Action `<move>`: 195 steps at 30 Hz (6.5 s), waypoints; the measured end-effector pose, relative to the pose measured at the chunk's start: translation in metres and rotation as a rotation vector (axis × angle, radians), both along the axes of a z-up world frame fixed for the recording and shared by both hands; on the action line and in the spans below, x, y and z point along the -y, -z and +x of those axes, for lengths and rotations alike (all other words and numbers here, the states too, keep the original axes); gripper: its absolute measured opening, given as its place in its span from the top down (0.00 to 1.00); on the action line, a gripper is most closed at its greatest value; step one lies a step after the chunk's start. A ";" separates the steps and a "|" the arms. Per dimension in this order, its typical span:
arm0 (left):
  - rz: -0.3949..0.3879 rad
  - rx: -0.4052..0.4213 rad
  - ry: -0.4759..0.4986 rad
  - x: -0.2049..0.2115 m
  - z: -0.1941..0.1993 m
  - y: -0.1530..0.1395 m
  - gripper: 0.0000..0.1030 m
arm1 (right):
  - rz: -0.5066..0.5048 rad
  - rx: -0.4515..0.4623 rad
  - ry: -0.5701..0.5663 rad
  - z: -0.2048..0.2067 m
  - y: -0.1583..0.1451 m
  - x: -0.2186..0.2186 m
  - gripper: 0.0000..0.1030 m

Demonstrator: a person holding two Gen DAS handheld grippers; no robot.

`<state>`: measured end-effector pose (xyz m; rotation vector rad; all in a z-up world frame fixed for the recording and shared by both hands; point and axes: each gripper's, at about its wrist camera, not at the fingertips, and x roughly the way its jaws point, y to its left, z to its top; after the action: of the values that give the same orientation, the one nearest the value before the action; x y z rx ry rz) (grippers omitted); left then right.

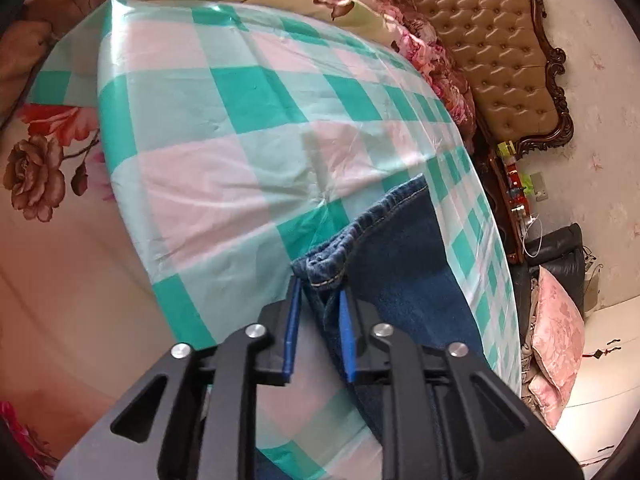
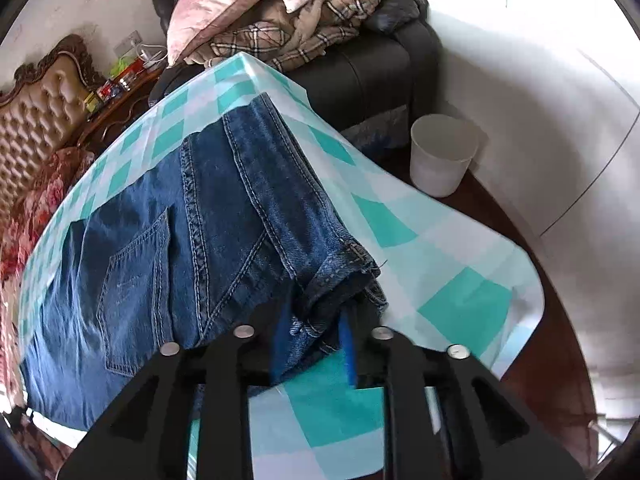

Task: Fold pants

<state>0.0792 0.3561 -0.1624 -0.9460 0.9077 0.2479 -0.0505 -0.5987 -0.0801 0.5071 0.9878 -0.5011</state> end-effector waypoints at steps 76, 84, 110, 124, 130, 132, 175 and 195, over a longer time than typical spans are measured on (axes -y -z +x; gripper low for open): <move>0.807 0.022 0.700 0.131 0.138 -0.006 0.63 | -0.183 0.034 -0.896 0.254 0.022 -0.480 0.22; 0.709 0.075 0.383 0.063 0.113 -0.043 0.93 | -0.230 0.007 -0.846 0.265 0.045 -0.482 0.13; 0.732 0.069 0.439 0.182 0.018 0.007 0.01 | -0.249 -0.014 -0.743 0.263 0.047 -0.486 0.04; 0.790 0.055 0.444 0.163 0.015 0.002 0.03 | -0.218 0.019 -0.748 0.226 0.029 -0.487 0.05; 0.810 0.007 0.394 0.117 0.012 0.006 0.10 | -0.212 0.040 -0.756 0.174 0.027 -0.493 0.05; 0.820 -0.004 0.371 0.106 0.010 0.002 0.10 | -0.193 0.039 -0.767 0.165 0.029 -0.493 0.05; 0.654 0.223 0.701 0.256 0.042 -0.044 0.59 | -0.232 0.041 -0.700 0.274 0.047 -0.459 0.15; 0.827 -0.031 0.633 0.146 0.148 -0.007 0.74 | -0.246 0.039 -0.686 0.273 0.047 -0.459 0.11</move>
<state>0.2272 0.2098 -0.1559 0.1224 0.9656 0.0727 0.2230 -0.1401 -0.1273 -0.0573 0.9771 0.0082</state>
